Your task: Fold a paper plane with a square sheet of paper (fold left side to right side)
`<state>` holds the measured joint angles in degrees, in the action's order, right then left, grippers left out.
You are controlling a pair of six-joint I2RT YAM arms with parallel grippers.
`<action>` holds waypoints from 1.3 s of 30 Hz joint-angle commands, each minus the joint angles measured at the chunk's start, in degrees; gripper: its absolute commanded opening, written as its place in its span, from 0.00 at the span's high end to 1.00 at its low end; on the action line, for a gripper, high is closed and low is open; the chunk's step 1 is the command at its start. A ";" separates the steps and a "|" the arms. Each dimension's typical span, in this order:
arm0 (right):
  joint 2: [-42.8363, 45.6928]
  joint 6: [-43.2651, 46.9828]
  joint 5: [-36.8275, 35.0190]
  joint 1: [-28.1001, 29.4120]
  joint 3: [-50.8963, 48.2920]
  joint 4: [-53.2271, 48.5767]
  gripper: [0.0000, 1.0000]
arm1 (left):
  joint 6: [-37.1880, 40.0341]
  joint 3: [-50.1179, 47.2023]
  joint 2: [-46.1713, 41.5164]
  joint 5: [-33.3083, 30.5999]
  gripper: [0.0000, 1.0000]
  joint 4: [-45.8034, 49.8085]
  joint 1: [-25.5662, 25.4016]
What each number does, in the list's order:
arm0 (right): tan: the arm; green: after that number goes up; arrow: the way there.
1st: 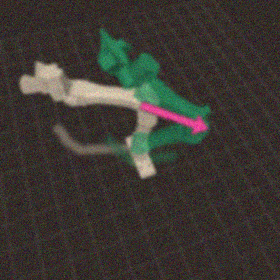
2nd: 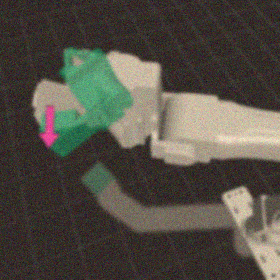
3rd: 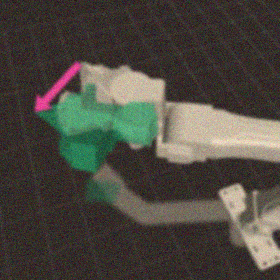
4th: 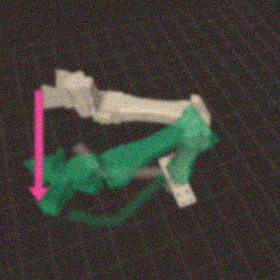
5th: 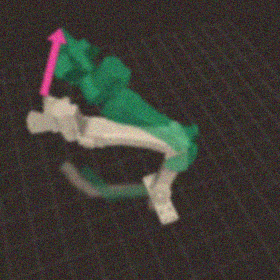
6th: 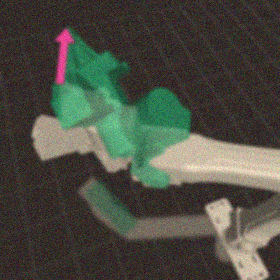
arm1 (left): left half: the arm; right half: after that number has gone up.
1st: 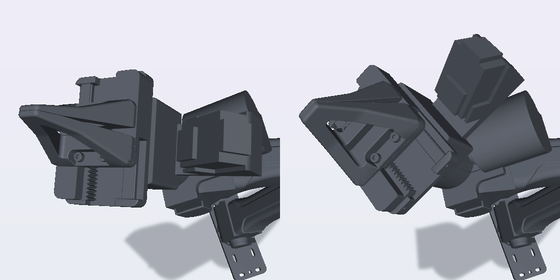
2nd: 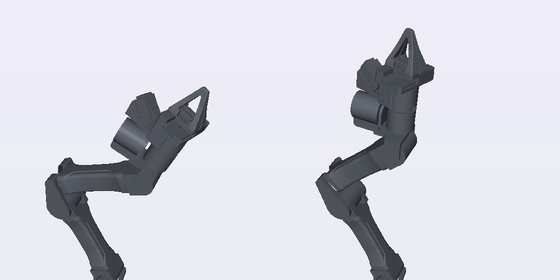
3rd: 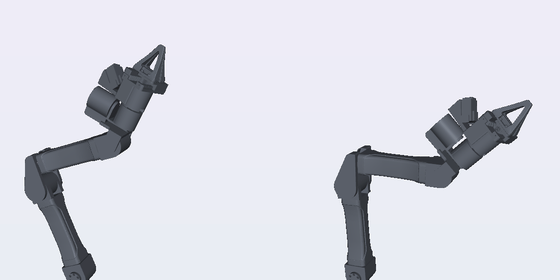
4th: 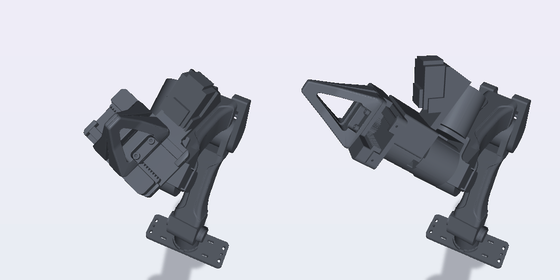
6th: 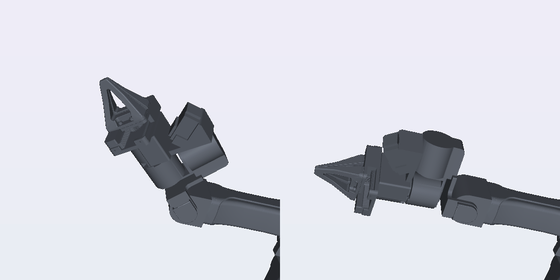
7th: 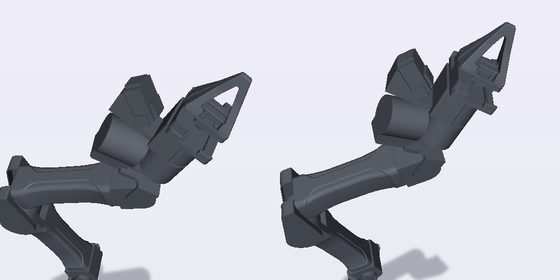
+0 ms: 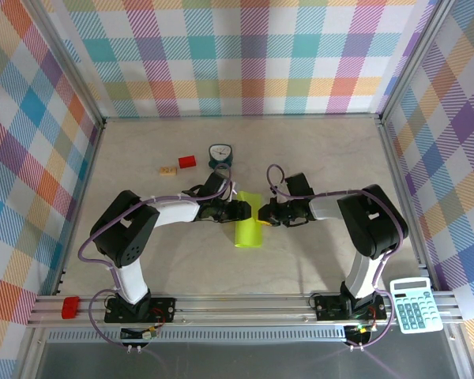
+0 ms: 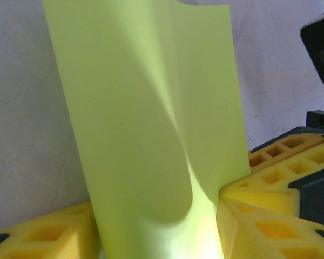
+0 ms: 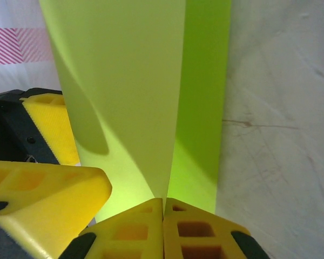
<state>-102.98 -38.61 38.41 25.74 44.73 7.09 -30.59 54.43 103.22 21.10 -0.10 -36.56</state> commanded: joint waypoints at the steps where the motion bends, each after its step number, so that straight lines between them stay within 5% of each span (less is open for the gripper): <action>1: -1.07 -0.37 1.15 0.52 1.21 0.99 0.93 | -0.52 -0.51 0.05 0.58 0.44 -0.60 -0.80; 10: -2.13 -0.85 1.05 1.16 1.41 1.60 0.87 | -0.79 -0.93 0.15 0.36 0.44 -0.62 -0.80; 18: -1.28 -0.64 -0.10 1.16 1.24 1.14 0.82 | 0.10 -1.13 0.73 -1.19 0.58 0.77 -0.80; 31: 11.78 2.73 -12.59 -1.31 -2.33 -9.31 0.60 | 1.39 0.02 3.75 -3.98 0.61 4.06 -0.80; 39: 15.69 4.25 -13.50 -2.89 -3.08 -11.78 0.57 | 3.03 1.78 5.30 -6.70 0.61 7.63 -1.32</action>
<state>-88.36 -35.92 25.85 22.83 42.72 -2.28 -29.39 56.18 104.88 18.92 2.92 -36.82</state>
